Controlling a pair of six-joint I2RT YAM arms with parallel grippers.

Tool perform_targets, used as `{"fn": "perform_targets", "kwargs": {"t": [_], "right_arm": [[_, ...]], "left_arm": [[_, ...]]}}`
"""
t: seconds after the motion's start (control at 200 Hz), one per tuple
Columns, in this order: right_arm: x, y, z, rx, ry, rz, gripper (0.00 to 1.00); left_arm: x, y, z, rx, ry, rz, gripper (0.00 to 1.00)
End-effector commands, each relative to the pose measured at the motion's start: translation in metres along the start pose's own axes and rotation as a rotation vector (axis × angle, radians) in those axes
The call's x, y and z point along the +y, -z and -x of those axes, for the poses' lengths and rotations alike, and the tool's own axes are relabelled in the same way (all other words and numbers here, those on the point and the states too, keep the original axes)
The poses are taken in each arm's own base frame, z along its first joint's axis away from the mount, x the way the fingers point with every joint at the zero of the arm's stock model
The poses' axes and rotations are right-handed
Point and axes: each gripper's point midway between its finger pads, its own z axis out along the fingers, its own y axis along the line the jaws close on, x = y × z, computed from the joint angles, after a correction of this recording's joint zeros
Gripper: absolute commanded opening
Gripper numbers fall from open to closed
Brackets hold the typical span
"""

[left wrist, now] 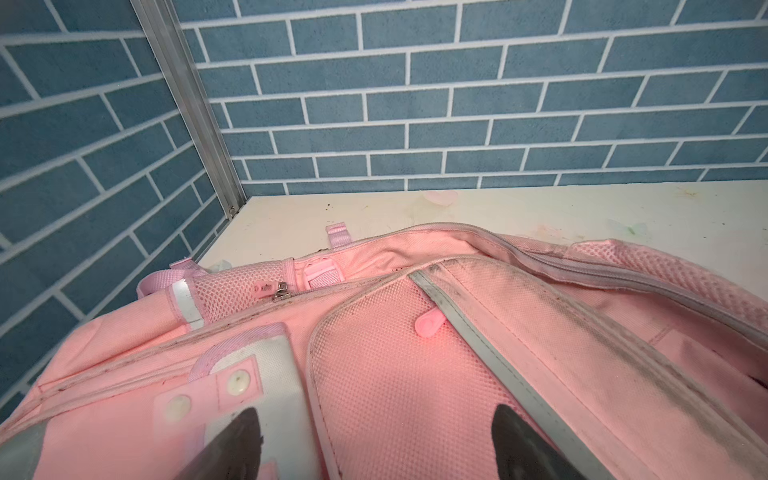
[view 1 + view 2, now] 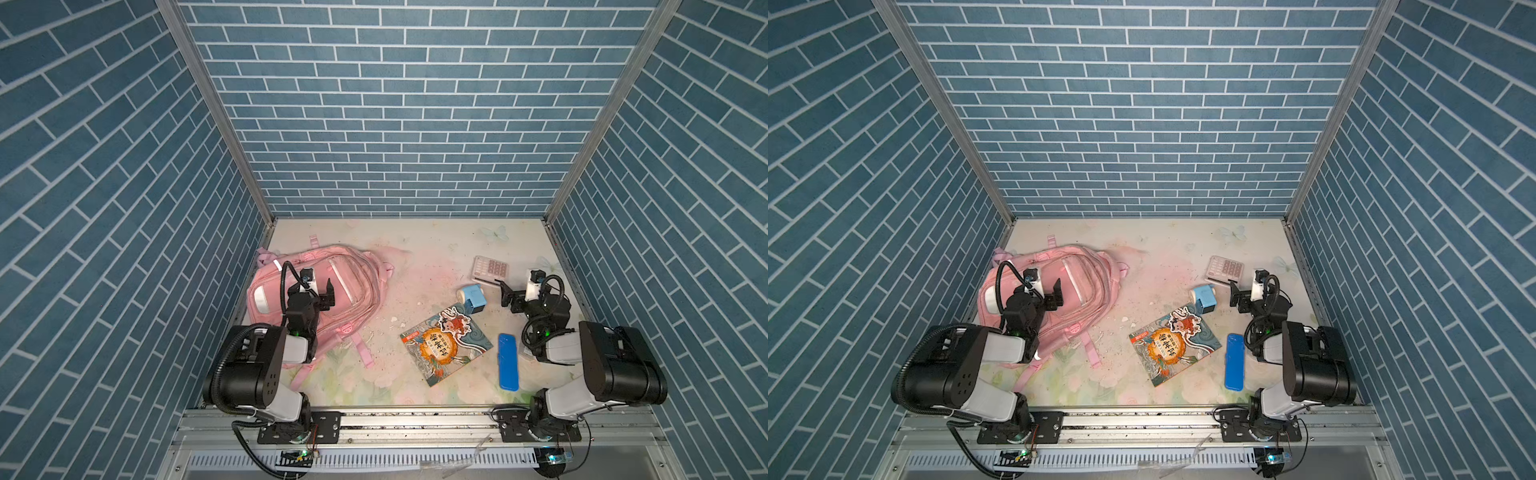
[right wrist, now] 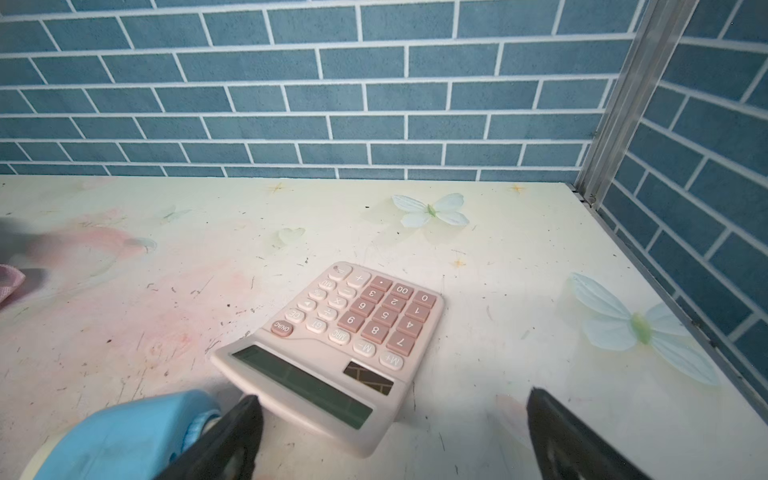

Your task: Pack the student bag

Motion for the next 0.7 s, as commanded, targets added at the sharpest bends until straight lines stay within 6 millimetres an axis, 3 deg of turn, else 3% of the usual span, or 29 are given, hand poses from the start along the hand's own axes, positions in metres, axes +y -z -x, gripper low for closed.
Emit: {"fn": "perform_targets", "kwargs": {"t": [0.0,0.155,0.245,0.695], "right_arm": [[0.002,0.002,0.004,-0.024,0.039,0.010,0.99],[0.002,0.001,0.004,-0.025,0.037,0.007,0.99],[-0.016,-0.002,0.003,-0.011,0.000,-0.086,0.99],[-0.018,-0.002,0.002,-0.009,-0.005,-0.101,0.99]], "left_arm": [[-0.001,-0.001,0.011,-0.038,-0.006,0.000,0.87],[-0.001,-0.001,0.011,-0.038,-0.007,0.000,0.87],[-0.001,-0.001,0.011,-0.037,-0.007,0.000,0.87],[-0.001,-0.002,0.011,-0.036,-0.006,0.001,0.87]]}}
